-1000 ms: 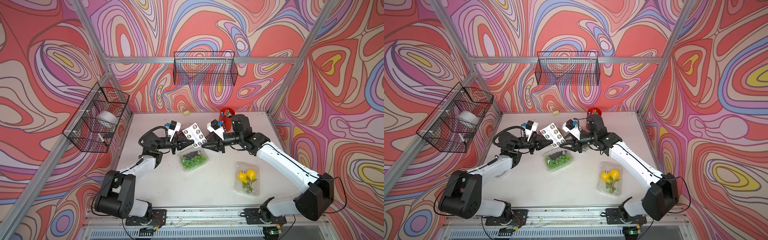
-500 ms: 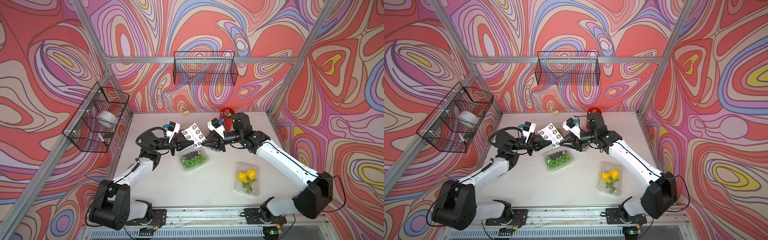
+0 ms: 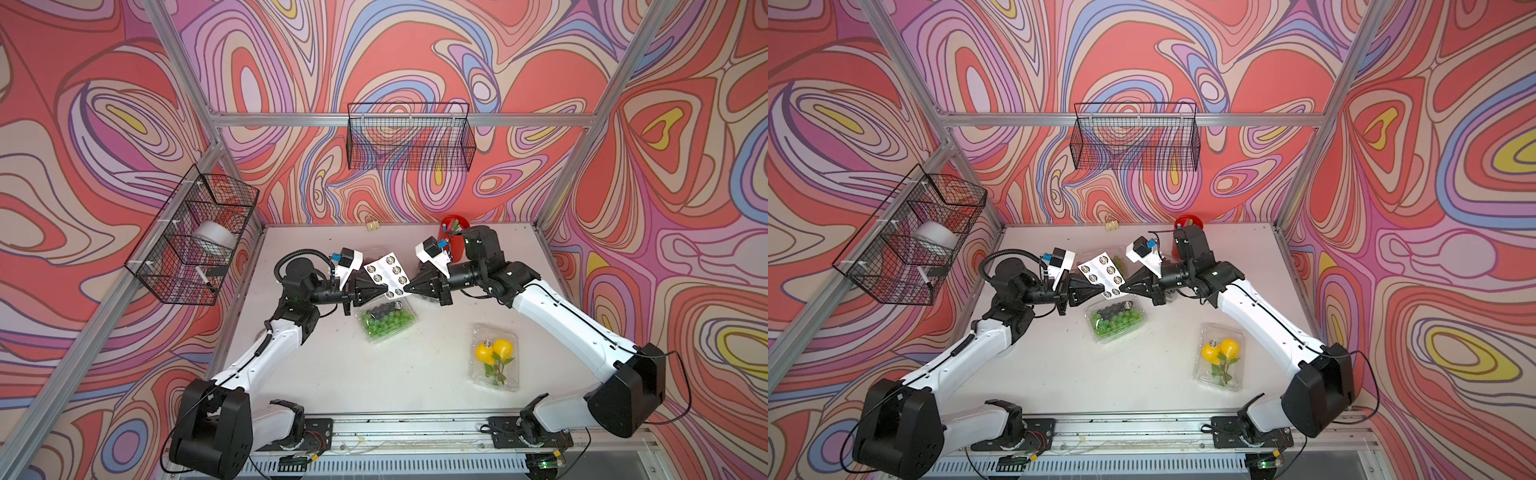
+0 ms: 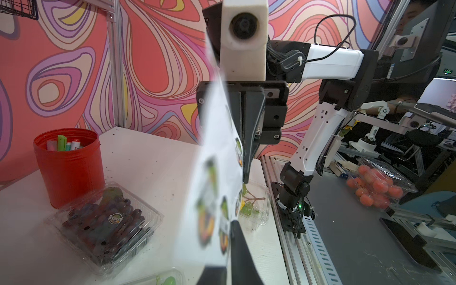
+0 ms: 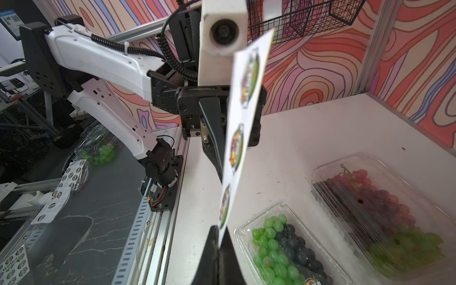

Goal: Label fruit boxes
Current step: Adjust the label sticker.

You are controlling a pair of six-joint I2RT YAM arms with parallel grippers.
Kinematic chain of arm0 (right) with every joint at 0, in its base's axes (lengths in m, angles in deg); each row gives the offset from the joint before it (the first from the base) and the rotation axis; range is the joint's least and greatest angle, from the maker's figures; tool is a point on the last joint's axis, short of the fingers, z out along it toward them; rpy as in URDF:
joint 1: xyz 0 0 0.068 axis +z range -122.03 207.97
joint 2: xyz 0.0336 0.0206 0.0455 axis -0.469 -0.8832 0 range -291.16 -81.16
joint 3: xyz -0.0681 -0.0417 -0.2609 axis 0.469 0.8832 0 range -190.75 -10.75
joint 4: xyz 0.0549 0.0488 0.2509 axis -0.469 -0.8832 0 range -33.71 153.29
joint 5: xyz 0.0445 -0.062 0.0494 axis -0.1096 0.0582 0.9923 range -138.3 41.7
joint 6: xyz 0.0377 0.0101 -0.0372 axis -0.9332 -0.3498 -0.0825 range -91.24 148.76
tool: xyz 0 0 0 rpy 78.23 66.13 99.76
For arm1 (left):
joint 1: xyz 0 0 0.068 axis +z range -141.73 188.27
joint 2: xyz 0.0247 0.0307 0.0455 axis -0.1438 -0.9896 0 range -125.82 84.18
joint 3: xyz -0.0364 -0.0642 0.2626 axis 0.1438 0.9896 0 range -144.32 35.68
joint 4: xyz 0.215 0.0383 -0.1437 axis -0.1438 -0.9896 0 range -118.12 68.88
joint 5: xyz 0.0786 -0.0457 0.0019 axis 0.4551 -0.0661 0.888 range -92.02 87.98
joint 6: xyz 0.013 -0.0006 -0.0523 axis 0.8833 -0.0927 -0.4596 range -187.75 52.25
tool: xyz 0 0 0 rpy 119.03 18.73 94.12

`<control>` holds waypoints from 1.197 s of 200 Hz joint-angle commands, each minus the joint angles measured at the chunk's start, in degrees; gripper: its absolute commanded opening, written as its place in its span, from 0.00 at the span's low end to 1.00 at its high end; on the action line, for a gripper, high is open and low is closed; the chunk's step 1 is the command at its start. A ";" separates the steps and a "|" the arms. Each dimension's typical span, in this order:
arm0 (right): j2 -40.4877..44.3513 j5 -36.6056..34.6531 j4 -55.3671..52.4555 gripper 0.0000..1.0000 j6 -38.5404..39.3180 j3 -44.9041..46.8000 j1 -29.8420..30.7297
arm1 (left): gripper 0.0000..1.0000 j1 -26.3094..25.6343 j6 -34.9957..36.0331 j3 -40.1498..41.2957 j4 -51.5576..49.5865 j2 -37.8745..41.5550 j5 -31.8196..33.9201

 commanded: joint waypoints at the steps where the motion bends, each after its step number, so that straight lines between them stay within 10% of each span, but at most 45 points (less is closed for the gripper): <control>1: 0.01 1.18 1.38 0.00 -0.91 -1.02 -0.40 | 0.23 -0.36 2.57 -1.12 -3.17 1.15 0.57; 68: 0.07 1.71 4.17 0.00 -3.15 -0.54 -0.46 | 0.27 -1.27 2.66 -0.25 -2.40 0.79 0.84; 128: -0.65 4.52 6.28 0.00 -5.11 0.08 -0.47 | 0.00 -2.08 3.29 -1.09 -1.97 0.19 1.41; 239: -1.73 1.46 7.27 0.00 -5.92 1.72 -0.47 | 0.00 -4.36 4.11 -3.46 -1.65 -2.10 0.80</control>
